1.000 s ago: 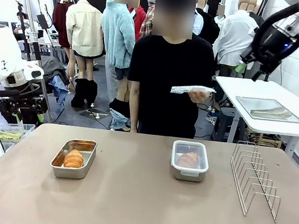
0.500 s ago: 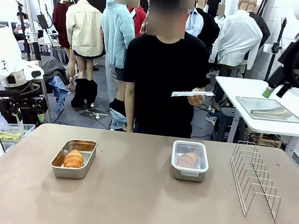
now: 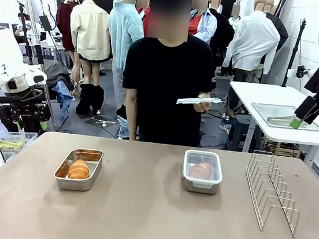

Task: Place the bread in airtight containers.
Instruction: Release when the human grabs the Airtight Container lid.

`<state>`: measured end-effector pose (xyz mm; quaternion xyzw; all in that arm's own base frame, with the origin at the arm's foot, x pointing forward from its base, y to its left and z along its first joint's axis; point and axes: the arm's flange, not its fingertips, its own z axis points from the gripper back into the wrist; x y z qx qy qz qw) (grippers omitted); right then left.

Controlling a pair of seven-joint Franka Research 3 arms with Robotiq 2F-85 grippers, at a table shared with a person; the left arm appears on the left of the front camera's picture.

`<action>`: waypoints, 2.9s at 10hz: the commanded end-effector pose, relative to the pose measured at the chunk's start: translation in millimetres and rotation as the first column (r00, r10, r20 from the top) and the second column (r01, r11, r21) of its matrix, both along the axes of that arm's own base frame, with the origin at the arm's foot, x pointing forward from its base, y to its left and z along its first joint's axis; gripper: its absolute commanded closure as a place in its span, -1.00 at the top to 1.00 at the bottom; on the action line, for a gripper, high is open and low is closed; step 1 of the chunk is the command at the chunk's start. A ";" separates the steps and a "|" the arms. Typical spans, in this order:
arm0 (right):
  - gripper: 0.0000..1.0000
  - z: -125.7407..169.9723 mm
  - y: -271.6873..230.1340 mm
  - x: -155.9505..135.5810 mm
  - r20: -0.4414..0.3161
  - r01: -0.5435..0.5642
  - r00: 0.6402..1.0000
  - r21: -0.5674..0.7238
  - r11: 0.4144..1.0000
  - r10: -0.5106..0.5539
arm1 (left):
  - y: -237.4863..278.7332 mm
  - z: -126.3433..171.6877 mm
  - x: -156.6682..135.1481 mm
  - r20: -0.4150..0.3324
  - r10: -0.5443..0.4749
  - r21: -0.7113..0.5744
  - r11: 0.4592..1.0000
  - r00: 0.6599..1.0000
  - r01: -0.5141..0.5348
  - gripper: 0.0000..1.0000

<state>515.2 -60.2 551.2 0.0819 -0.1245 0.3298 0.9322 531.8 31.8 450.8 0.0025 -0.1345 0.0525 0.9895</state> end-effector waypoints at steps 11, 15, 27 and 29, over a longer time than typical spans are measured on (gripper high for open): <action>1.00 7.5 1.9 4.8 0.008 -0.005 1.000 -0.003 1.000 0.005 | 0.6 1.2 -0.8 0.001 0.001 0.000 1.000 1.000 -0.001 0.63; 1.00 7.5 1.9 4.8 0.008 -0.005 1.000 -0.003 1.000 0.005 | 0.6 1.2 -0.8 0.001 0.001 0.000 1.000 1.000 -0.001 0.63; 1.00 7.5 1.9 4.8 0.008 -0.005 1.000 -0.003 1.000 0.005 | 0.6 1.2 -0.8 0.001 0.001 0.000 1.000 1.000 -0.001 0.63; 1.00 7.5 1.9 4.8 0.008 -0.005 1.000 -0.003 1.000 0.005 | 0.6 1.2 -0.8 0.001 0.001 0.000 1.000 1.000 -0.001 0.63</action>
